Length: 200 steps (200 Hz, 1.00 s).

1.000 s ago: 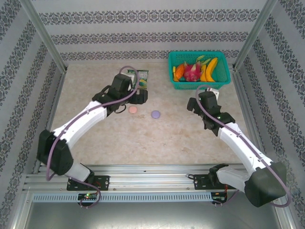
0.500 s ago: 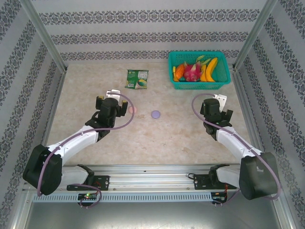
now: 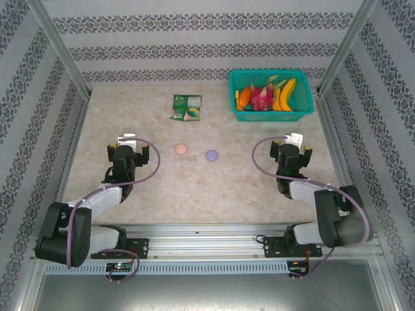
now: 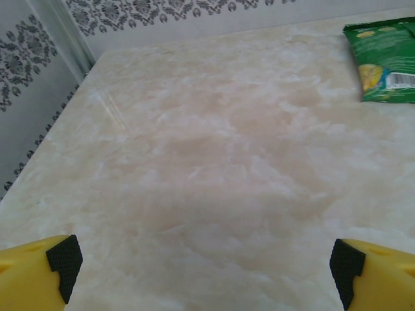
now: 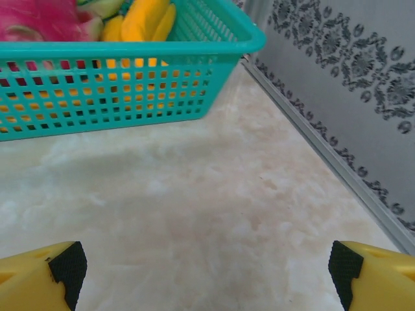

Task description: Insert the wireless bluetooth earbuds into the charging case

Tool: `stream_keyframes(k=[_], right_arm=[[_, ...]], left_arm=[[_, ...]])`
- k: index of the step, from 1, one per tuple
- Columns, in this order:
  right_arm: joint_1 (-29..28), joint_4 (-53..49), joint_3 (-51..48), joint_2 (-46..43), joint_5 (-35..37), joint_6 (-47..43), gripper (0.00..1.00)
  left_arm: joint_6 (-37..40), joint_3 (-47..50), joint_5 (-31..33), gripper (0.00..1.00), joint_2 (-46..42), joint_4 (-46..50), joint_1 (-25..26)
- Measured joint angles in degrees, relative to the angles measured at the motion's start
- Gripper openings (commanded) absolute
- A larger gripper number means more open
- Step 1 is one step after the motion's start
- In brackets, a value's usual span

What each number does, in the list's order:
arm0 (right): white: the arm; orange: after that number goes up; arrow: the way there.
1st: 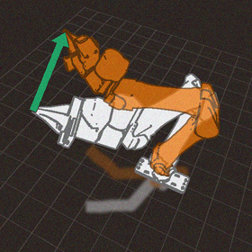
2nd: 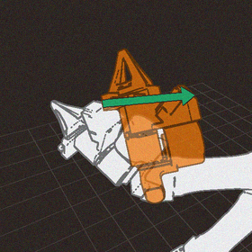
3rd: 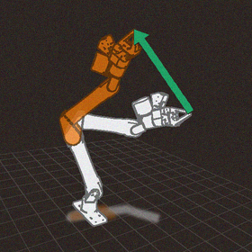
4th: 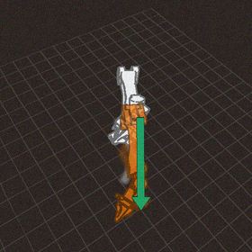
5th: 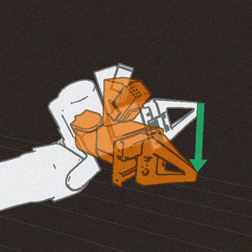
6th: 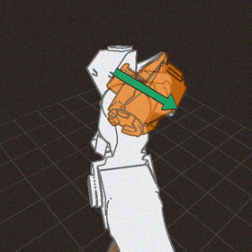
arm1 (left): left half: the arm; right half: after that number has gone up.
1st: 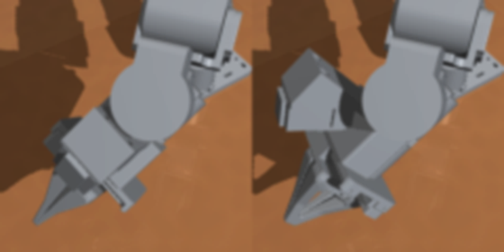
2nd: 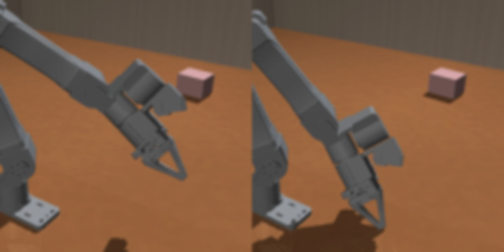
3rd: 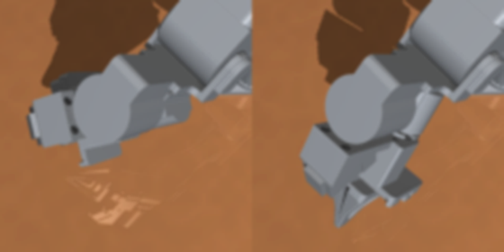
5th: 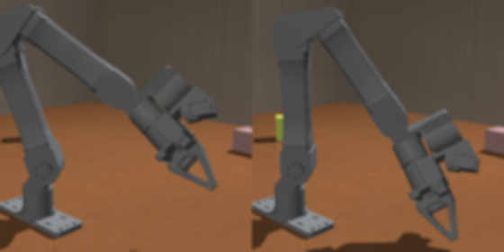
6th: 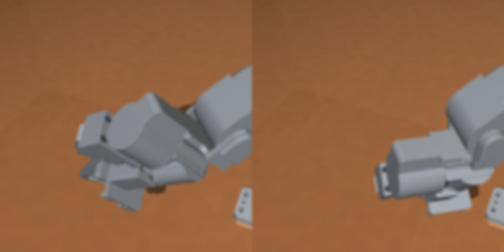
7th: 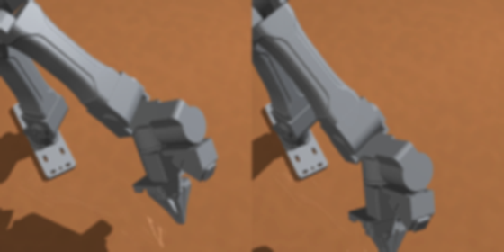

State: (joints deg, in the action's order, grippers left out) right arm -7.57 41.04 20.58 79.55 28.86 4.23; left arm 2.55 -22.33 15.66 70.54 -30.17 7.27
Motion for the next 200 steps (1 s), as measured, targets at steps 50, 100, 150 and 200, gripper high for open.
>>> stream_keyframes(k=[50, 100, 150, 200], right_arm=[[2.1, 12.3, -2.2, 5.7, -10.5, -2.6, 0.98], [5.5, 11.6, -0.2, 7.8, -19.5, -2.7, 0.98], [6.1, 10.9, 0.3, 7.8, -21.9, -2.7, 0.98], [5.9, 10.7, 0.3, 7.8, -22.0, -2.7, 0.98]], left_arm=[[0.1, 1.1, -6.9, 1.00, 2.8, -6.8, -2.5], [0.1, 2.6, -12.2, 1.00, 14.5, -15.9, -3.1], [-1.2, -0.2, -16.9, 1.00, 19.0, -16.4, -7.2], [-1.8, -1.0, -18.7, 1.00, 19.0, -16.4, -8.1]])
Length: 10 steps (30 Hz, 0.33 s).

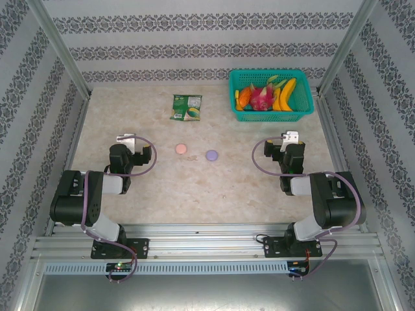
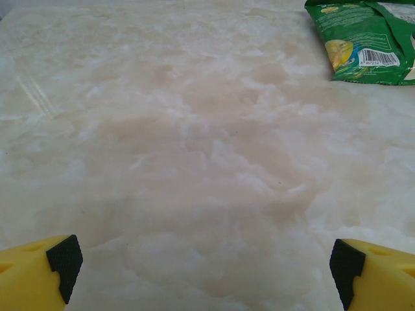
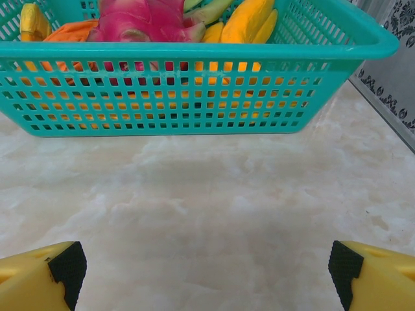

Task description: Insert the wireless bluetooth earbuds into the charging case

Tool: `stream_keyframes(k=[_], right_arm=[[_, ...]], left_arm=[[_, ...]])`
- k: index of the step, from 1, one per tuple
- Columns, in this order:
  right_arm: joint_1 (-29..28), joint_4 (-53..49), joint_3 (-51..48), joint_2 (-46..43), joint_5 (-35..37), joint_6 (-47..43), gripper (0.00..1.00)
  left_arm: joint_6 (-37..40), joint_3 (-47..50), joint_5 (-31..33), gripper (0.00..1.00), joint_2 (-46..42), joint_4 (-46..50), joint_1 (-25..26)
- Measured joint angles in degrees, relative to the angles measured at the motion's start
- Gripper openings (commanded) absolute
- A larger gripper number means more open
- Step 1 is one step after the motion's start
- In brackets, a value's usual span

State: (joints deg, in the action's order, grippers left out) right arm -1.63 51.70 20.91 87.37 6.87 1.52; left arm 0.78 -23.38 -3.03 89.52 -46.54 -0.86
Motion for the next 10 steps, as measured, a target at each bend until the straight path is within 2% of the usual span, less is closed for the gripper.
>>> stream_keyframes(k=[10], right_arm=[[0.0, -0.5, 0.1, 0.0, -1.0, 0.0, 0.98]], left_arm=[[-0.2, 0.0, 0.0, 1.00, 0.0, 0.0, 0.0]])
